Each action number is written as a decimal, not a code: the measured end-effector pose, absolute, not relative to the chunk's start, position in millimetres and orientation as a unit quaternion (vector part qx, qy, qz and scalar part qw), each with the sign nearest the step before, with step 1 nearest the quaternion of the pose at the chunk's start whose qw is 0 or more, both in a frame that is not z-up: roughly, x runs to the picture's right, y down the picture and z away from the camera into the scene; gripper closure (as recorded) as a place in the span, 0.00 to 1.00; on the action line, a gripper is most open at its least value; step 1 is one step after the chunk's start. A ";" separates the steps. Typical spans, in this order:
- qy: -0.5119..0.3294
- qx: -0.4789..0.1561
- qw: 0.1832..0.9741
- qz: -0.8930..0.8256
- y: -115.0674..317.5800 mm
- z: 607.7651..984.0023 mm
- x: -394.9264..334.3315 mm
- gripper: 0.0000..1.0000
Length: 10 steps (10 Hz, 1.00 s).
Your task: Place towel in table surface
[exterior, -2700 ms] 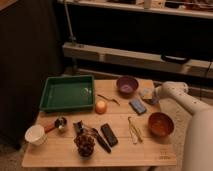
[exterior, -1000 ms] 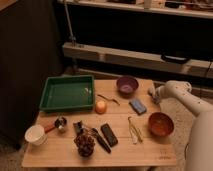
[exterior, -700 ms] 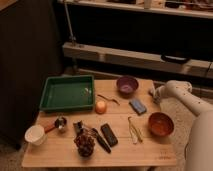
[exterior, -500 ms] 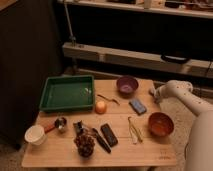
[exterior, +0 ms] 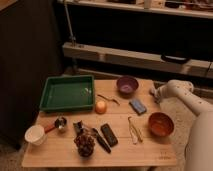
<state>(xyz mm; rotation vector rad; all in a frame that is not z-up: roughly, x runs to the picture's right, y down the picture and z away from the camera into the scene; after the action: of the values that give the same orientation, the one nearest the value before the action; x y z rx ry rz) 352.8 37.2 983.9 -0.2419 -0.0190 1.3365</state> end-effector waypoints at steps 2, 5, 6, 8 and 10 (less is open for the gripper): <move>-0.012 -0.108 0.779 0.618 19.5 967.5 352.0 1.00; -0.013 -0.107 0.779 0.618 14.4 963.9 351.0 1.00; -0.011 -0.107 0.779 0.618 16.0 964.3 352.4 1.00; -0.014 -0.109 0.780 0.617 17.3 963.0 352.6 1.00; -0.027 -0.119 0.785 0.608 20.0 960.8 336.4 1.00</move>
<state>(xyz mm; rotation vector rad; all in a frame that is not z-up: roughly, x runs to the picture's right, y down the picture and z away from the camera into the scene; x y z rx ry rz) 336.4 20.0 960.8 -0.2576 -0.0582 1.3114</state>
